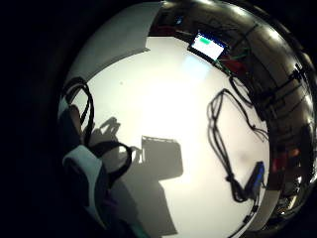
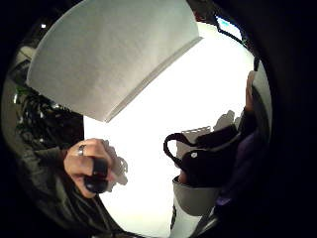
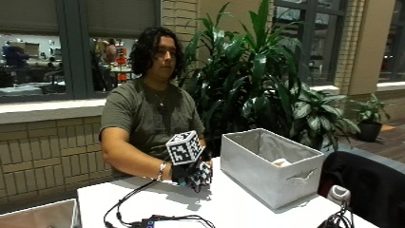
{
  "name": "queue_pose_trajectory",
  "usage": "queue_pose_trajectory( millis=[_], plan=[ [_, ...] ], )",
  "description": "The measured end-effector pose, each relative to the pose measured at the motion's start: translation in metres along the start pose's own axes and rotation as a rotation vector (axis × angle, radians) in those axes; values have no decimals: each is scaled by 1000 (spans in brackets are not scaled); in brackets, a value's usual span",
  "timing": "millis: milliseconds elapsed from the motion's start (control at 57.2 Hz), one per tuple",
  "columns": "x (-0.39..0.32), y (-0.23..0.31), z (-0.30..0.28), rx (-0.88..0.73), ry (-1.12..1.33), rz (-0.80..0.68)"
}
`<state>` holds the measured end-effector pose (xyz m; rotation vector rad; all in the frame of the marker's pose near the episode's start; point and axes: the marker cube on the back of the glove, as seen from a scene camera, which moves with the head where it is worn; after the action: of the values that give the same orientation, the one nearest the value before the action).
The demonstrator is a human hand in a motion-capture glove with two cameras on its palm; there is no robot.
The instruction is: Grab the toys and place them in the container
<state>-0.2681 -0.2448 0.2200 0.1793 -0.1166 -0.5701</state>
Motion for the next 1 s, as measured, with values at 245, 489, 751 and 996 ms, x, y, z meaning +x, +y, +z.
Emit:
queue_pose_trajectory(
  millis=[245, 489, 751, 996],
  plan=[
    [-27, -55, -148, 164, 7, -87],
    [-105, -152, -267, 328, -142, -249],
    [-172, -231, -242, 239, -251, -142],
    [-182, -225, -194, -21, -77, -132]
  ],
)
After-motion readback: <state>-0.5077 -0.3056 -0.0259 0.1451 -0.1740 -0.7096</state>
